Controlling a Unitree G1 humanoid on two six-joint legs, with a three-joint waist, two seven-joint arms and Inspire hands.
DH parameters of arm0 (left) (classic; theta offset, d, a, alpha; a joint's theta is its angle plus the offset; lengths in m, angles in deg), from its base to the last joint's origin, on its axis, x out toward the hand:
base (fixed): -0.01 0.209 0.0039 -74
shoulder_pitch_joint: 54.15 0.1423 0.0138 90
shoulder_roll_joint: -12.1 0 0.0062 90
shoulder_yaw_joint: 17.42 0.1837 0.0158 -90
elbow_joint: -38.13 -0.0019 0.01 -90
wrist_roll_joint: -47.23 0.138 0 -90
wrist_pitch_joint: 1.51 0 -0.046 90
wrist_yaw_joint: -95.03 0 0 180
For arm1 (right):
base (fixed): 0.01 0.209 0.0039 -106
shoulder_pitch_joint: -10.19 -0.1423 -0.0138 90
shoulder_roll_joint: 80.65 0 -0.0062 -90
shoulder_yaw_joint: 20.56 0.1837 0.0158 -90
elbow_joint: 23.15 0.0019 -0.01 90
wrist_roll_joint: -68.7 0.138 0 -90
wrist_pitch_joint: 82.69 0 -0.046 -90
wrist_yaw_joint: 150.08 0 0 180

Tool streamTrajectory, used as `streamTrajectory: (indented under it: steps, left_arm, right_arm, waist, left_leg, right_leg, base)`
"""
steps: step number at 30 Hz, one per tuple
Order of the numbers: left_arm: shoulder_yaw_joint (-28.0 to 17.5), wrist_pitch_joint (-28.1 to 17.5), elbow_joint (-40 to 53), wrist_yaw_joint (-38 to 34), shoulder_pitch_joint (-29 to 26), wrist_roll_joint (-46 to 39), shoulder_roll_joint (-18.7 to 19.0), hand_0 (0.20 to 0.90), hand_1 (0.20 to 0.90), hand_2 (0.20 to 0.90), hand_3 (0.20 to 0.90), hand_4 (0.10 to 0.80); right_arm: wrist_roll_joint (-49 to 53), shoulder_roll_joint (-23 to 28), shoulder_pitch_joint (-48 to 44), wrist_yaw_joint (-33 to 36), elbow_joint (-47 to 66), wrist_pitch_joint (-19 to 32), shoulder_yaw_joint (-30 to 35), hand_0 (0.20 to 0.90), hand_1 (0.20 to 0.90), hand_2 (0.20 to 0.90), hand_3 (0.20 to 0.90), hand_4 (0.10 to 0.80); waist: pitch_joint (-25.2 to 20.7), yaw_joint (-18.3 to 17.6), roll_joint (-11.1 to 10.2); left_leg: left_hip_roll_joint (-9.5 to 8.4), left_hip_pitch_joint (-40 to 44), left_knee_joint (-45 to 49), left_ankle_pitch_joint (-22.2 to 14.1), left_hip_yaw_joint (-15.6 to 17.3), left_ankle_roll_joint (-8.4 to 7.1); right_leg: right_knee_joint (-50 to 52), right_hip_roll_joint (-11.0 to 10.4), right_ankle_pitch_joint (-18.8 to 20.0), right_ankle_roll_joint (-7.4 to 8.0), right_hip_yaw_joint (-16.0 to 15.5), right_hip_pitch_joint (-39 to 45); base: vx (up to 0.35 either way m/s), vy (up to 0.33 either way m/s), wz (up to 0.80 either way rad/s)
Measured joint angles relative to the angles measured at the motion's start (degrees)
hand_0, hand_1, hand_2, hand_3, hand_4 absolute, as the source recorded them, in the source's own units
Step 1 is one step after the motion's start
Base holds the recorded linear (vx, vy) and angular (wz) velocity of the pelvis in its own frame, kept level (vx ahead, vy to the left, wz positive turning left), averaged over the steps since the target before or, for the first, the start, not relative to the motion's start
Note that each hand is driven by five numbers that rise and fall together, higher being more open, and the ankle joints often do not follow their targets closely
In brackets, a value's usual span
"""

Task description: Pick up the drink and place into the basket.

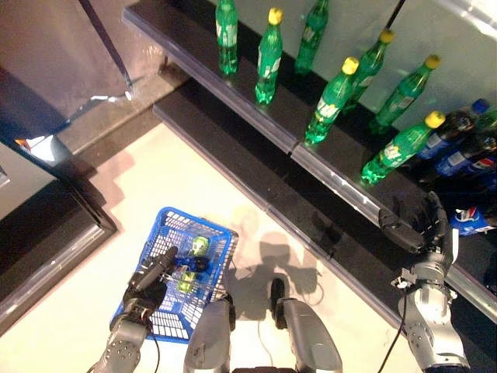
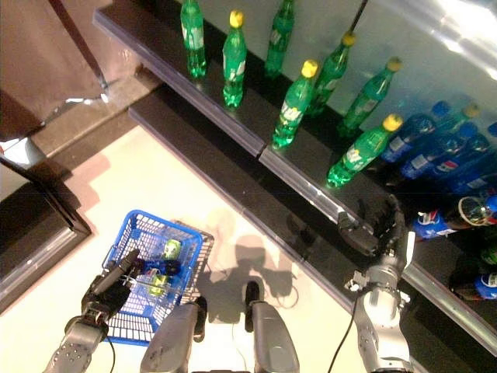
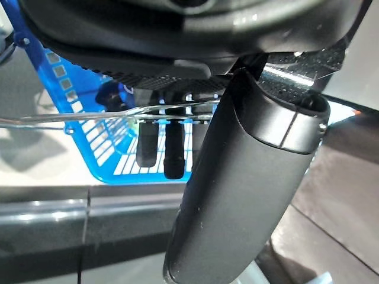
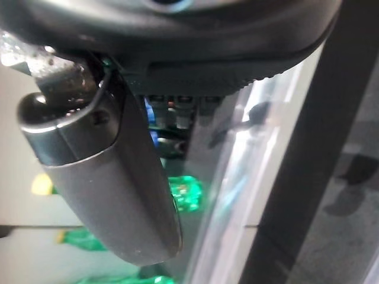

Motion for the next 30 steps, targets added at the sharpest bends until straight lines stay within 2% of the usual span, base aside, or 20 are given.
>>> streamTrajectory:
  steps: [8,13,16,23,30]
  left_arm:
    - [0.0,-1.2,-2.4,-0.7,-3.7,-0.2,2.9,0.300,0.300,0.300,0.200,0.100]
    - [0.0,-2.8,-3.6,-0.8,-4.3,-0.3,3.9,0.300,0.300,0.300,0.200,0.100]
    - [0.0,-2.8,-3.9,-0.7,-4.8,-0.3,4.9,0.300,0.300,0.300,0.200,0.100]
    - [0.4,-3.0,-4.1,-0.7,-5.3,-0.3,5.0,0.300,0.300,0.300,0.200,0.100]
    - [2.1,-3.6,-4.1,-0.4,-6.9,-0.2,4.8,0.300,0.300,0.300,0.200,0.100]
  right_arm:
    - [2.2,-1.5,-4.4,4.8,-3.1,2.8,-0.9,0.900,0.900,0.900,0.900,0.800]
    - [3.2,-1.8,-6.9,5.7,-5.7,5.0,-1.0,0.900,0.900,0.900,0.900,0.800]
    - [3.2,-1.9,-8.7,6.3,-5.9,6.5,-1.3,0.900,0.900,0.900,0.900,0.800]
    - [3.1,-1.9,-11.5,6.5,-5.1,8.7,-1.3,0.900,0.900,0.900,0.900,0.800]
    - [5.5,-2.2,-11.5,5.0,-2.9,9.5,-1.2,0.900,0.900,0.900,0.900,0.800]
  waist:
    - [0.4,1.5,-1.0]
    - [0.6,1.7,-1.9]
    - [0.6,1.7,-2.7]
    - [0.5,1.7,-3.8]
    - [0.6,1.4,-4.0]
  left_leg:
    - [-0.14,-6.0,0.6,0.5,-0.8,-0.27]
    - [0.13,-8.8,0.6,0.6,-1.4,-0.25]
    - [0.14,-9.4,0.1,0.5,-1.5,-0.21]
    - [0.25,-9.7,-0.7,0.5,-0.8,-0.20]
    - [0.19,-10.7,-1.5,0.6,-0.2,-0.25]
  right_leg:
    - [-2.8,0.6,2.3,-0.03,-0.4,-4.5]
    - [-4.4,0.7,3.9,-1.24,-1.1,-6.1]
    - [-5.6,0.7,4.3,-1.10,-1.2,-6.1]
    - [-7.0,0.7,4.4,-0.71,-1.1,-6.5]
    - [-7.6,1.0,5.2,-1.38,-0.3,-8.1]
  base:
    - [-0.098,-0.050,0.01]
    - [-0.061,-0.037,0.03]
    - [-0.045,-0.028,0.02]
    - [-0.039,0.001,-0.03]
    - [-0.043,0.014,-0.09]
